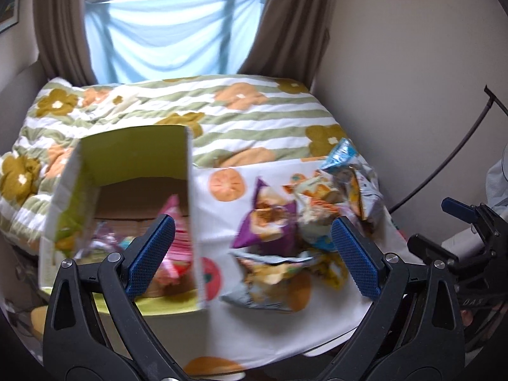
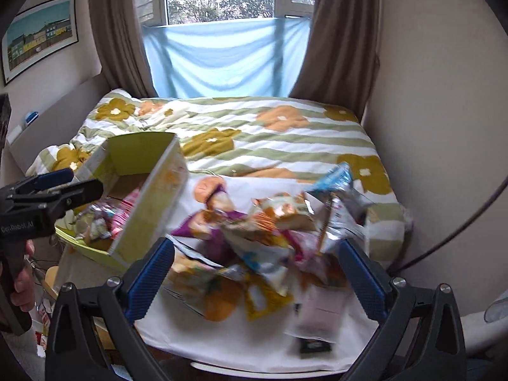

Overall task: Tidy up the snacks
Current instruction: 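Move both tools back to the snack pile and grasp the potato-stick bag and white packet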

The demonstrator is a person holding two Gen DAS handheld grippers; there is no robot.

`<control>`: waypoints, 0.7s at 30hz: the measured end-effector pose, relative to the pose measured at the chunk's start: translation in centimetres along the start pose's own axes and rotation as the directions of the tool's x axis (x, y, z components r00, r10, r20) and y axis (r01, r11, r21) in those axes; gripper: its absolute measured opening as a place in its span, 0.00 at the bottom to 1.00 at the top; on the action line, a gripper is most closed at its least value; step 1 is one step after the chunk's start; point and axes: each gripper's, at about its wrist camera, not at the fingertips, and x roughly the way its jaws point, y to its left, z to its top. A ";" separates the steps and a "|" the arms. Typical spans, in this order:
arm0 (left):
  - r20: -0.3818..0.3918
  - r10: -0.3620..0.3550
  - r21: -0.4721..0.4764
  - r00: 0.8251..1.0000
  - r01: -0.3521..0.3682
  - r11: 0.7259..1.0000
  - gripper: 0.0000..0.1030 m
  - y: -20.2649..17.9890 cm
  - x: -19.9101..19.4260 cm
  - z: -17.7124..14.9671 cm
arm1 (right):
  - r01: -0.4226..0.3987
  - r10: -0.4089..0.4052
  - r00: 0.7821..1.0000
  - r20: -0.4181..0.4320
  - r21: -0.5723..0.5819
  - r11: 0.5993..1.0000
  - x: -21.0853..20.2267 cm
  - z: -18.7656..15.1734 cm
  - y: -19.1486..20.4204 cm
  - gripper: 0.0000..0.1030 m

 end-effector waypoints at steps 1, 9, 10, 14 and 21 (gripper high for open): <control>-0.014 -0.004 0.008 1.000 0.004 1.000 0.96 -1.4 1.0 0.1 | 0.005 -0.005 1.000 -0.008 0.001 1.000 0.1 -0.5 -0.9 1.00; -0.158 -0.037 0.059 0.987 0.047 0.997 0.96 -7.6 8.7 -0.2 | -0.003 0.011 0.994 -0.107 0.080 0.997 3.2 -4.2 -6.6 1.00; -0.177 -0.041 0.071 0.983 0.054 0.996 0.96 -8.2 9.8 -0.2 | -0.005 0.017 0.993 -0.120 0.100 0.995 3.7 -4.8 -7.1 1.00; -0.244 -0.046 0.119 0.969 0.077 0.990 0.96 -9.9 13.9 -0.3 | 0.001 0.027 0.986 -0.165 0.165 0.986 5.8 -6.8 -8.7 1.00; -0.334 -0.046 0.167 0.941 0.107 0.980 0.96 -10.8 19.2 -0.9 | 0.025 0.030 0.975 -0.220 0.243 0.970 9.2 -8.8 -9.6 1.00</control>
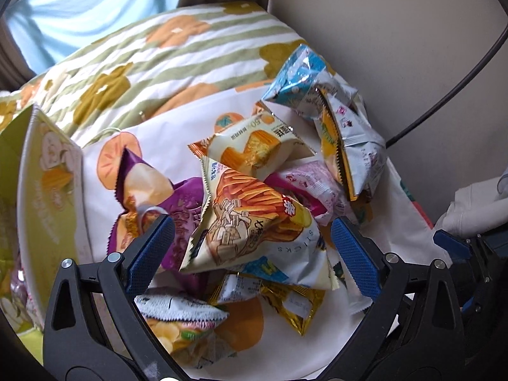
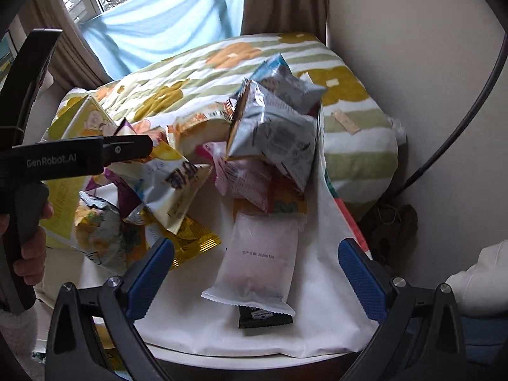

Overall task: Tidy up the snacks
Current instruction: 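Move both tools back to the snack pile and grasp the potato-stick bag and white packet, then lift the potato-stick bag with the left tool while the right tool carries the white packet into the box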

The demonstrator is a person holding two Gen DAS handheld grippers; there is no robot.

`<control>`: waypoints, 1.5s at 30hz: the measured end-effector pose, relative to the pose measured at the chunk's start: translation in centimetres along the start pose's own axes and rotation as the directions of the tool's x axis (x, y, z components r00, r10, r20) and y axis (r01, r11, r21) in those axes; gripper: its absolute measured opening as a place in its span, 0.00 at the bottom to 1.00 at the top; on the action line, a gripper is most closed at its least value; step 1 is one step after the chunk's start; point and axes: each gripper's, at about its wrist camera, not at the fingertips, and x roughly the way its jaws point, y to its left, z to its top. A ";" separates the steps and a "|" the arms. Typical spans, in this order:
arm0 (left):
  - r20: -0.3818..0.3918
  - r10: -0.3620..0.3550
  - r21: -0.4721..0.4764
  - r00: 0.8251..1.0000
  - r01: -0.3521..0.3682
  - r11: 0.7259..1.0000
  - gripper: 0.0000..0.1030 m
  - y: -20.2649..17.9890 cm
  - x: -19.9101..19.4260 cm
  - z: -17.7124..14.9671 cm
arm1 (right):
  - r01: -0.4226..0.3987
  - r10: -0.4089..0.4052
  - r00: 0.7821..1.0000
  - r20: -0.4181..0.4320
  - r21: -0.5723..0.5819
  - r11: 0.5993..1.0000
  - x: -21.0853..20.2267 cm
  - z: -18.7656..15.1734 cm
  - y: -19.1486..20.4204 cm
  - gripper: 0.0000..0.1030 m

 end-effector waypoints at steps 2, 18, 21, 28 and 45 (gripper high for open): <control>-0.021 -0.007 0.015 1.000 0.008 1.000 0.96 -0.1 1.0 0.2 | 0.004 -0.004 1.000 -0.016 0.004 1.000 1.0 -0.2 0.1 1.00; -0.104 -0.071 0.087 0.992 0.080 0.993 0.77 -1.3 5.3 -0.4 | 0.045 -0.044 0.997 -0.059 0.012 0.999 4.7 -0.9 -0.3 0.99; -0.094 -0.084 0.083 0.992 0.092 0.992 0.69 -1.1 5.3 -0.5 | 0.046 -0.045 0.997 -0.060 0.014 0.999 4.9 -1.0 -0.4 0.99; -0.075 -0.082 0.108 0.994 0.090 0.990 0.58 -1.2 4.3 -1.0 | 0.051 -0.049 0.997 -0.062 0.017 0.999 5.3 -1.1 0.3 0.96; -0.026 -0.082 0.098 0.996 0.084 0.992 0.57 -1.9 1.4 -2.2 | 0.061 -0.059 0.994 -0.088 0.014 0.998 6.2 -1.7 0.1 0.58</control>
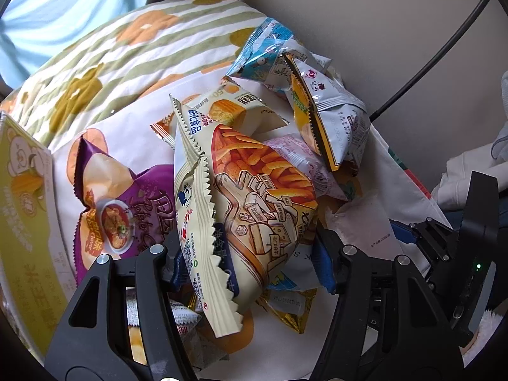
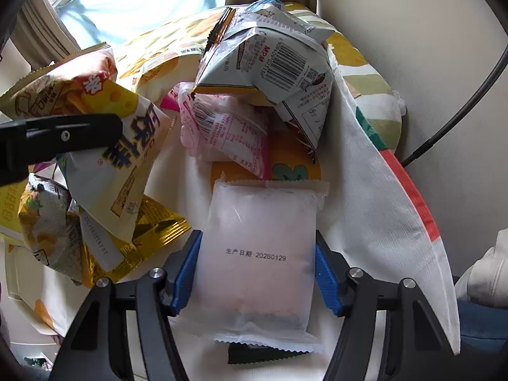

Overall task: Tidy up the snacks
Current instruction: 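Lift the potato-stick bag with the left tool while the right tool carries the white packet into the box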

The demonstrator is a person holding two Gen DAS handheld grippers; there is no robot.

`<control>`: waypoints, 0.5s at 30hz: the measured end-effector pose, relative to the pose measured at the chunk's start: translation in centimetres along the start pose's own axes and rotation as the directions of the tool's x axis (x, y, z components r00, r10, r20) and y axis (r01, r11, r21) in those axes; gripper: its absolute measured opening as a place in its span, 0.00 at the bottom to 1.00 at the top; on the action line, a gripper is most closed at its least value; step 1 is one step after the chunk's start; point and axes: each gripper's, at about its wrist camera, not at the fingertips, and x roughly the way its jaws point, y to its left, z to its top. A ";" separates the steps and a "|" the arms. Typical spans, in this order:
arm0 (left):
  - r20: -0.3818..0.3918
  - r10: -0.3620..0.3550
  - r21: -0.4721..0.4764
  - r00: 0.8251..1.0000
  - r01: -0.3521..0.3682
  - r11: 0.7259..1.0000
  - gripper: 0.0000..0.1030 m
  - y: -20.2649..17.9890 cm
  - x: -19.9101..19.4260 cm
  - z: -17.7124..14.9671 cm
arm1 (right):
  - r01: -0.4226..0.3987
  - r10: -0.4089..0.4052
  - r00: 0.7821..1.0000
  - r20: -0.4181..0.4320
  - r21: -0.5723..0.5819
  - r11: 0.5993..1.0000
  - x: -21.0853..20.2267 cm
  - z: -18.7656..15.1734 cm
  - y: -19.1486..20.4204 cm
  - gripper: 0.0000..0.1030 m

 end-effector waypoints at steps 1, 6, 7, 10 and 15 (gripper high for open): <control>0.006 0.002 -0.002 1.000 -0.002 1.000 0.57 -0.1 -0.2 0.0 | -0.002 0.002 1.000 0.004 -0.003 1.000 -0.3 -0.1 0.0 0.58; 0.041 0.019 -0.018 0.999 -0.018 1.000 0.57 -0.6 -2.1 -0.1 | -0.014 0.015 0.999 0.037 -0.017 1.000 -2.1 -0.1 -0.2 0.58; 0.052 0.025 -0.024 0.998 -0.024 0.999 0.57 -0.7 -2.8 -0.1 | -0.017 0.018 0.999 0.045 -0.020 1.000 -2.6 0.0 -0.3 0.58; 0.090 0.043 -0.043 0.995 -0.039 0.998 0.57 -1.0 -4.8 -0.1 | -0.025 0.029 0.996 0.084 -0.044 0.999 -4.6 0.4 -0.3 0.58; 0.178 0.093 -0.083 0.980 -0.079 0.993 0.57 -1.0 -9.7 0.1 | -0.037 0.053 0.987 0.150 -0.110 0.993 -8.0 1.7 0.2 0.58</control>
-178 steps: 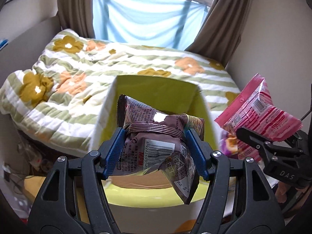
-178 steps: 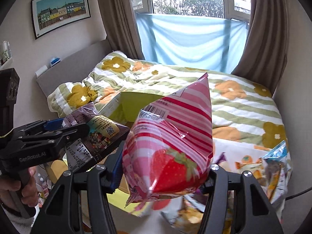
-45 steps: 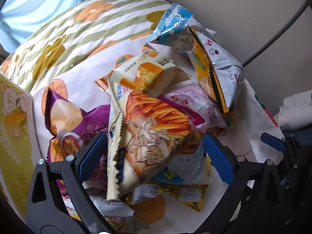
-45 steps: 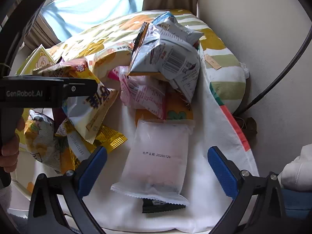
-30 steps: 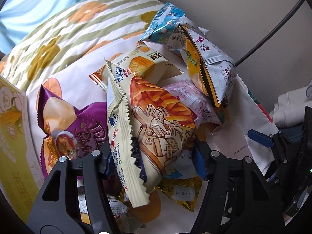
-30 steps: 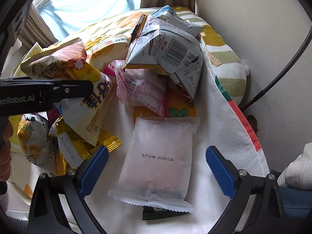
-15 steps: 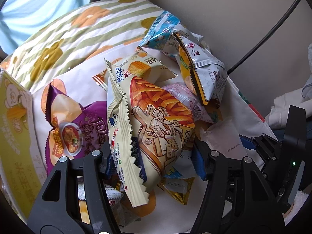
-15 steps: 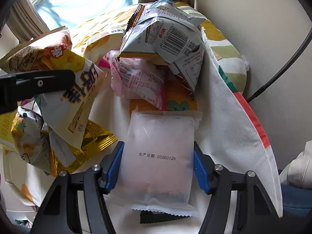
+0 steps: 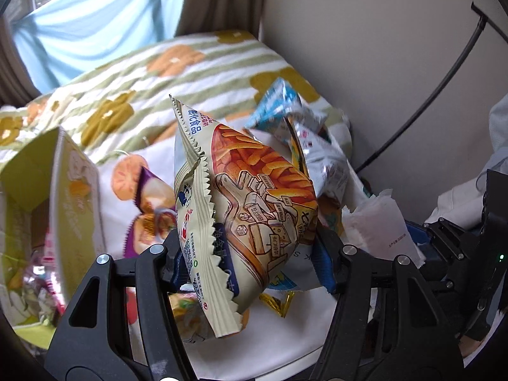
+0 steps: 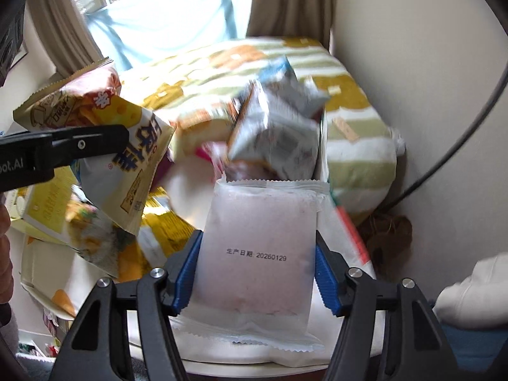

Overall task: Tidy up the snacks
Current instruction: 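Lift the potato-stick bag with the left tool while the right tool carries the white packet into the box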

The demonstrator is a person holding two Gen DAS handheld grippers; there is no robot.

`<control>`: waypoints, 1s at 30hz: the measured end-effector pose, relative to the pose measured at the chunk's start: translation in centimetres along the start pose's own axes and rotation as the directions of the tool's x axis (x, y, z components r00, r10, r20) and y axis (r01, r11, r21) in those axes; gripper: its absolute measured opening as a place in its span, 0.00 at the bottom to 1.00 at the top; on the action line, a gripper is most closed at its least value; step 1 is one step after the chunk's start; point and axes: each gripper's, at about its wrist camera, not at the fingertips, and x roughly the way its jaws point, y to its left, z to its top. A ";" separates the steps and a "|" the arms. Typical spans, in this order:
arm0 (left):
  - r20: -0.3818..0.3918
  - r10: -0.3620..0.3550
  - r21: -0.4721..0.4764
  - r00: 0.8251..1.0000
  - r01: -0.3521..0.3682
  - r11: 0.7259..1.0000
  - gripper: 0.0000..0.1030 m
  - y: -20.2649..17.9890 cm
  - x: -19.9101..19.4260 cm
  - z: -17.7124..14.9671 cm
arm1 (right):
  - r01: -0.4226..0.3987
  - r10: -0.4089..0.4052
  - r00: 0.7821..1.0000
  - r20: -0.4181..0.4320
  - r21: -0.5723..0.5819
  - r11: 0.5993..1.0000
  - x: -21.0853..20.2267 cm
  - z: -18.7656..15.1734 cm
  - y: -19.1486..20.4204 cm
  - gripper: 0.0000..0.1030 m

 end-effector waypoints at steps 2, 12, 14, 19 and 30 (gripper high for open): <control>0.039 0.030 -0.018 0.999 -0.029 0.999 0.57 0.5 -2.1 0.5 | -0.016 0.017 0.999 0.032 -0.038 0.999 -1.3 1.1 0.5 0.58; 0.160 0.158 -0.180 0.974 -0.128 0.975 0.57 7.4 -10.6 0.9 | -0.110 0.148 0.979 0.139 -0.251 0.962 -4.9 7.3 8.0 0.58; 0.180 0.175 -0.215 0.968 -0.135 0.967 0.57 10.0 -12.2 0.5 | -0.138 0.184 0.973 0.143 -0.284 0.949 -5.1 8.2 10.4 0.58; 0.192 0.238 -0.283 0.952 -0.178 0.942 0.57 17.3 -14.8 -0.5 | -0.196 0.262 0.953 0.150 -0.353 0.915 -4.8 10.6 17.8 0.58; 0.078 0.261 -0.299 0.962 -0.227 0.927 0.57 33.0 -14.8 -2.3 | -0.281 0.322 0.944 0.068 -0.342 0.897 0.5 14.2 32.3 0.58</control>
